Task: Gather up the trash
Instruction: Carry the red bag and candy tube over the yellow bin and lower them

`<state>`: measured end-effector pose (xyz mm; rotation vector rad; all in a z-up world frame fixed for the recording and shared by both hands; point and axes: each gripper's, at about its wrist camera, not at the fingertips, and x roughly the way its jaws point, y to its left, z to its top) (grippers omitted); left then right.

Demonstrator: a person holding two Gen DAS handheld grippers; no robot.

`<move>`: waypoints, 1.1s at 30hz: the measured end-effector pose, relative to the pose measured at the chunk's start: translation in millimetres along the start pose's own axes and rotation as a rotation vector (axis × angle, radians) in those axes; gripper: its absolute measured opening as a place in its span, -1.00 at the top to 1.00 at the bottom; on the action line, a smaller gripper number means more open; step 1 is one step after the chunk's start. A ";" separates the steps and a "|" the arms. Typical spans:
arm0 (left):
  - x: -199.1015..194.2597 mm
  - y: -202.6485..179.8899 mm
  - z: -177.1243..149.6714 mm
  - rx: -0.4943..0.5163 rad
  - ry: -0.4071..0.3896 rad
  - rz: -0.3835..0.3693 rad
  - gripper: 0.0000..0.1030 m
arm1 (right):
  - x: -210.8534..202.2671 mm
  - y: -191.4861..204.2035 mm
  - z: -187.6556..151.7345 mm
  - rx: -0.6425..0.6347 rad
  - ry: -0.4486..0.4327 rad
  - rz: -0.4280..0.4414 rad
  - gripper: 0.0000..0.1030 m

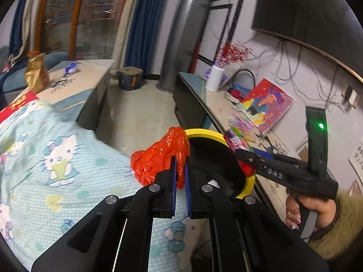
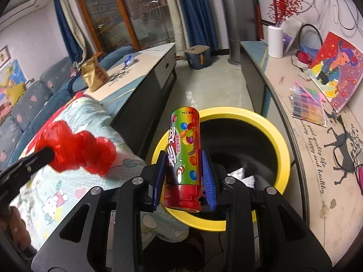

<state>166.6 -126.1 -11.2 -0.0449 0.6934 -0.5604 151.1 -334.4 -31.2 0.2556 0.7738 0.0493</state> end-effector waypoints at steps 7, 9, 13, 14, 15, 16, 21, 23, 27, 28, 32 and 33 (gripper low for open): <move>13.3 -30.0 0.7 0.061 0.020 -0.035 0.88 | -1.0 -14.4 6.1 0.012 -0.019 -0.014 0.52; 16.5 -36.1 0.2 0.075 0.027 -0.041 0.88 | 0.8 -20.0 8.2 0.019 -0.017 -0.016 0.52; 22.8 -48.2 -0.2 0.101 0.041 -0.052 0.88 | 4.9 -30.1 9.4 0.030 -0.006 -0.020 0.52; 26.2 -53.2 -0.1 0.108 0.046 -0.055 0.88 | 5.6 -33.0 10.2 0.035 -0.005 -0.022 0.52; 28.3 -55.7 -0.1 0.114 0.049 -0.057 0.88 | 6.2 -36.0 11.4 0.040 -0.005 -0.025 0.52; 30.9 -58.5 -0.5 0.120 0.054 -0.060 0.88 | 6.1 -38.5 12.5 0.044 -0.007 -0.028 0.52; 41.8 -70.8 -0.8 0.146 0.069 -0.076 0.88 | 5.1 -53.1 19.1 0.068 -0.023 -0.042 0.52; 46.3 -76.3 -1.5 0.155 0.076 -0.082 0.88 | 5.0 -59.2 21.8 0.078 -0.027 -0.045 0.52; 57.3 -86.0 -1.7 0.169 0.086 -0.088 0.88 | 5.8 -67.6 25.0 0.090 -0.029 -0.051 0.52; 59.9 -87.6 -1.7 0.171 0.088 -0.087 0.88 | 6.3 -69.3 25.5 0.092 -0.029 -0.052 0.52; 72.1 -92.4 -1.4 0.177 0.101 -0.086 0.88 | 8.2 -72.4 26.4 0.095 -0.024 -0.056 0.52; 75.6 -92.8 -1.2 0.177 0.105 -0.084 0.88 | 7.9 -72.9 26.2 0.097 -0.024 -0.057 0.52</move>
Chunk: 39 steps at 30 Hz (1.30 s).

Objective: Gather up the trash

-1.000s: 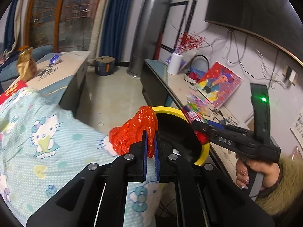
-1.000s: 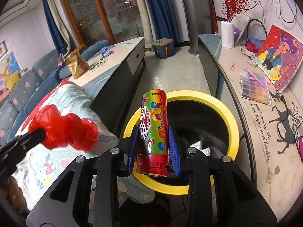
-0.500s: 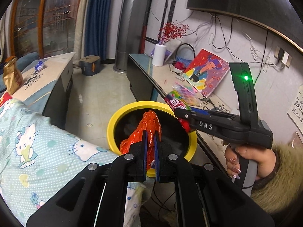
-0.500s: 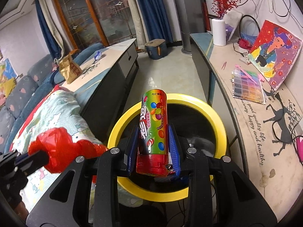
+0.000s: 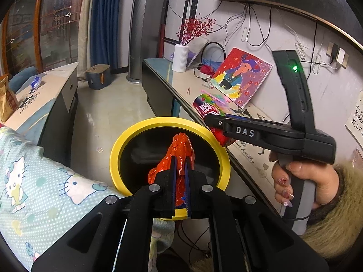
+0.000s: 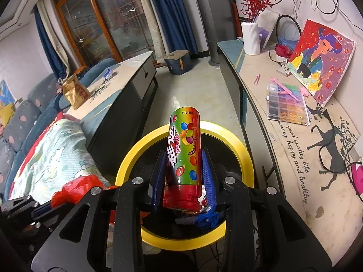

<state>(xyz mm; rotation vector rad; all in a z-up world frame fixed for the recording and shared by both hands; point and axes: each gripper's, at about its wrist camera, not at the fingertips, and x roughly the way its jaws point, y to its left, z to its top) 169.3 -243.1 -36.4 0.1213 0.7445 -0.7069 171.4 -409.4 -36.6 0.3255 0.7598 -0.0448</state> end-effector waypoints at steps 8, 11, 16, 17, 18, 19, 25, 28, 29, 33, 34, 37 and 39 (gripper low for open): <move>26.0 3.2 -0.5 -0.007 0.033 0.001 0.88 | 1.0 -1.7 0.4 0.002 0.004 0.002 0.52; 34.4 7.7 -2.6 -0.025 0.050 0.002 0.88 | 3.2 -1.7 1.2 0.003 0.006 0.007 0.52; 43.3 7.9 -3.8 -0.025 0.062 -0.012 0.87 | 6.0 2.5 -0.5 0.000 0.012 0.016 0.51; 45.0 8.4 -4.1 -0.024 0.066 -0.018 0.86 | 7.0 2.1 -1.7 0.003 0.011 0.011 0.45; 45.7 8.8 -4.5 -0.023 0.068 -0.012 0.76 | 7.0 0.9 -2.2 0.006 0.012 0.010 0.38; 46.6 9.1 -4.6 -0.023 0.072 -0.007 0.47 | 6.5 0.7 -2.8 0.011 0.012 0.009 0.32; 32.9 13.4 -1.1 -0.058 0.052 0.004 -0.54 | -8.2 -8.4 -1.1 0.051 -0.019 -0.016 -0.05; 22.0 16.4 0.3 -0.070 0.031 0.013 -0.76 | -17.1 -14.1 -0.3 0.067 -0.027 -0.039 -0.09; 17.0 18.2 0.9 -0.077 0.023 0.024 -0.82 | -23.0 -16.4 -0.6 0.081 -0.034 -0.050 -0.25; -2.6 25.9 1.6 -0.093 -0.010 0.054 -0.87 | -43.9 -17.7 0.2 0.101 -0.078 -0.073 -0.40; -7.8 27.7 1.3 -0.096 -0.019 0.059 -0.87 | -48.4 -16.5 -0.1 0.100 -0.087 -0.078 -0.48; -23.3 34.2 1.8 -0.107 -0.044 0.089 -0.87 | -63.8 -9.3 -3.8 0.082 -0.126 -0.095 -0.64; -34.8 40.0 0.1 -0.125 -0.061 0.106 -0.87 | -72.0 -0.9 -6.7 0.052 -0.143 -0.094 -0.70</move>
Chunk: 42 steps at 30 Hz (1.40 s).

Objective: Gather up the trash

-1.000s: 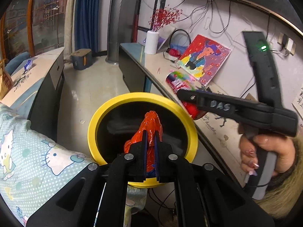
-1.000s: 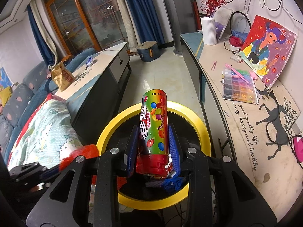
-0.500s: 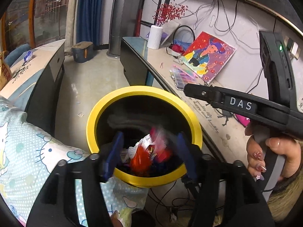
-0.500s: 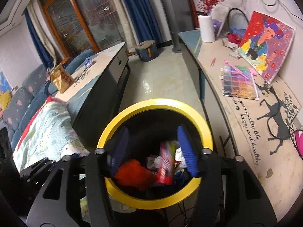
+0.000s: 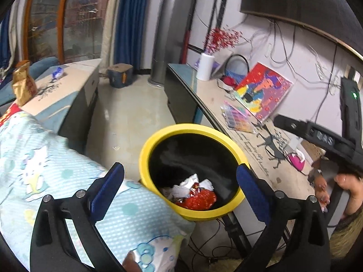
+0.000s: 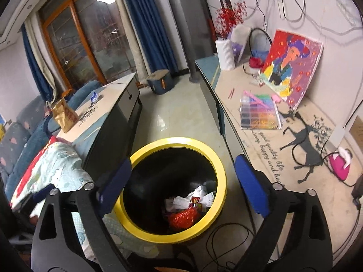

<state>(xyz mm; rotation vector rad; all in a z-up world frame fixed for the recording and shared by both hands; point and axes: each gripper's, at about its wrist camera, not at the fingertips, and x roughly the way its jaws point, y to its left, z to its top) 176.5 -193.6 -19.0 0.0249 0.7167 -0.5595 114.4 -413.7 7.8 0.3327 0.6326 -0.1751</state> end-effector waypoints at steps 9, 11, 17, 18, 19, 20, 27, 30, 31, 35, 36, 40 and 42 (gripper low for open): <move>-44.7 23.4 -6.7 -0.047 -0.072 0.117 -0.87 | -36.8 45.7 -15.4 -0.120 -0.086 0.034 -0.79; -53.1 29.7 -9.6 -0.063 -0.082 0.133 -0.87 | -42.1 54.4 -20.0 -0.145 -0.098 0.042 -0.79; -81.4 45.1 -18.2 -0.101 -0.144 0.175 -0.87 | -55.1 81.8 -39.7 -0.234 -0.132 0.065 -0.79; -85.8 47.5 -20.0 -0.108 -0.155 0.185 -0.87 | -57.0 86.5 -44.2 -0.249 -0.133 0.075 -0.79; -88.1 48.3 -21.1 -0.110 -0.162 0.191 -0.87 | -58.0 88.8 -46.6 -0.257 -0.134 0.080 -0.79; -92.9 50.2 -23.6 -0.113 -0.175 0.206 -0.87 | -59.7 92.1 -50.0 -0.267 -0.138 0.083 -0.79; -119.0 57.4 -41.2 -0.133 -0.234 0.257 -0.87 | -81.2 101.5 -68.2 -0.253 -0.244 0.088 -0.79; -127.8 57.8 -50.3 -0.136 -0.255 0.277 -0.87 | -91.5 101.8 -74.7 -0.236 -0.308 0.078 -0.79; -129.9 57.5 -53.2 -0.133 -0.259 0.287 -0.87 | -94.6 102.4 -77.4 -0.237 -0.329 0.075 -0.79; -138.4 56.8 -64.0 -0.130 -0.275 0.344 -0.87 | -104.8 109.3 -91.0 -0.260 -0.417 0.064 -0.79; -141.0 57.3 -66.3 -0.133 -0.281 0.354 -0.87 | -106.9 111.8 -95.4 -0.271 -0.437 0.056 -0.79; -148.2 57.0 -75.1 -0.141 -0.288 0.418 -0.87 | -111.0 116.1 -106.5 -0.295 -0.485 0.043 -0.79; -151.3 59.0 -78.4 -0.149 -0.293 0.414 -0.87 | -110.7 116.8 -108.6 -0.292 -0.483 0.046 -0.79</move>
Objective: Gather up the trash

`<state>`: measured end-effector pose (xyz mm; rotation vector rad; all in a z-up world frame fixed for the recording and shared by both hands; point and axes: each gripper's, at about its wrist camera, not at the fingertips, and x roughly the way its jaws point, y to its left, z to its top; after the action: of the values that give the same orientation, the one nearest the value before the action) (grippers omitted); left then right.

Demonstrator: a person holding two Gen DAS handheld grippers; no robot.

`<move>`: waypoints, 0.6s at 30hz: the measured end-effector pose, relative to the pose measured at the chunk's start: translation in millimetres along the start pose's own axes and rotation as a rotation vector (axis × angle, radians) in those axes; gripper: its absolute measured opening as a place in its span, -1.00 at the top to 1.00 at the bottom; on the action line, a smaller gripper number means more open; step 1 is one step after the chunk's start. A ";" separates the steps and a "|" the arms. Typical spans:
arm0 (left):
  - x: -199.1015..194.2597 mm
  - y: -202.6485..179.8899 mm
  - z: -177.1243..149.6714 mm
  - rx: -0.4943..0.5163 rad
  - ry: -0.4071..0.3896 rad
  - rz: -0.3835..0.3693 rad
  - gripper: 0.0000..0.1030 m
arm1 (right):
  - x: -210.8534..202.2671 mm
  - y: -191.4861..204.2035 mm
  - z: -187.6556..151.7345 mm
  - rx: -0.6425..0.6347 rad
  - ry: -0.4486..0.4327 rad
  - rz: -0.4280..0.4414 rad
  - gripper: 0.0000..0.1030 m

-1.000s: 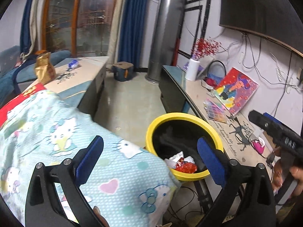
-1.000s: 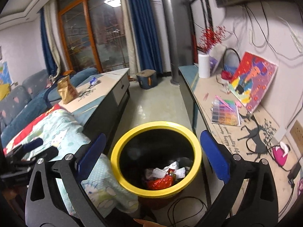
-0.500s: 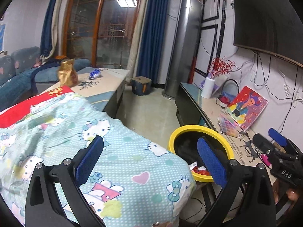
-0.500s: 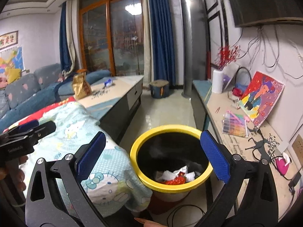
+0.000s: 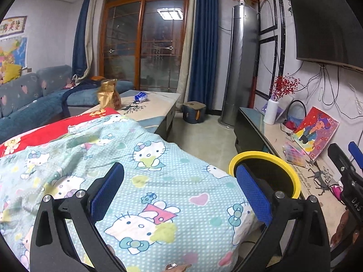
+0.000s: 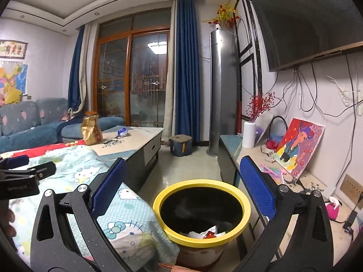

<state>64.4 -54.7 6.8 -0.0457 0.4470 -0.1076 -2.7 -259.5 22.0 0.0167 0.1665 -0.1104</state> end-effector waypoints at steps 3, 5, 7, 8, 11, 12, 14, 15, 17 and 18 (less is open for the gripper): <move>-4.3 2.5 -4.0 -0.010 -0.005 -0.010 -0.87 | 0.6 3.0 -2.8 0.004 0.005 -0.004 -0.79; -6.3 2.5 -6.9 -0.007 -0.010 -0.022 -0.87 | 2.1 5.3 -4.2 0.000 0.011 -0.007 -0.79; -6.6 0.1 -9.5 -0.004 -0.012 -0.027 -0.87 | 2.6 6.3 -5.9 0.002 0.014 -0.013 -0.79; -6.2 -0.9 -10.9 -0.003 -0.012 -0.029 -0.87 | 2.8 6.7 -5.7 0.001 0.014 -0.017 -0.79; -5.2 -2.0 -13.1 0.001 -0.006 -0.039 -0.87 | 3.0 6.6 -5.5 0.004 0.010 -0.026 -0.79; -5.1 -2.2 -13.7 0.002 -0.006 -0.041 -0.87 | 3.4 6.6 -5.3 0.007 0.012 -0.028 -0.79; -4.3 -2.4 -14.1 0.003 -0.003 -0.042 -0.87 | 5.6 5.6 -5.6 0.009 0.020 -0.031 -0.79; -3.9 -2.2 -14.3 0.002 -0.001 -0.044 -0.87 | 6.5 5.6 -5.8 0.013 0.024 -0.030 -0.79; -3.9 -2.5 -14.5 0.002 -0.001 -0.046 -0.87 | 7.5 5.0 -5.6 0.020 0.028 -0.031 -0.79; -3.9 -2.6 -14.6 0.003 0.000 -0.045 -0.87 | 7.5 4.7 -5.4 0.022 0.027 -0.034 -0.79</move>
<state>54.4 -57.0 -4.6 -0.0528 0.4459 -0.1523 4.2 -255.5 15.4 0.0369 0.1923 -0.1460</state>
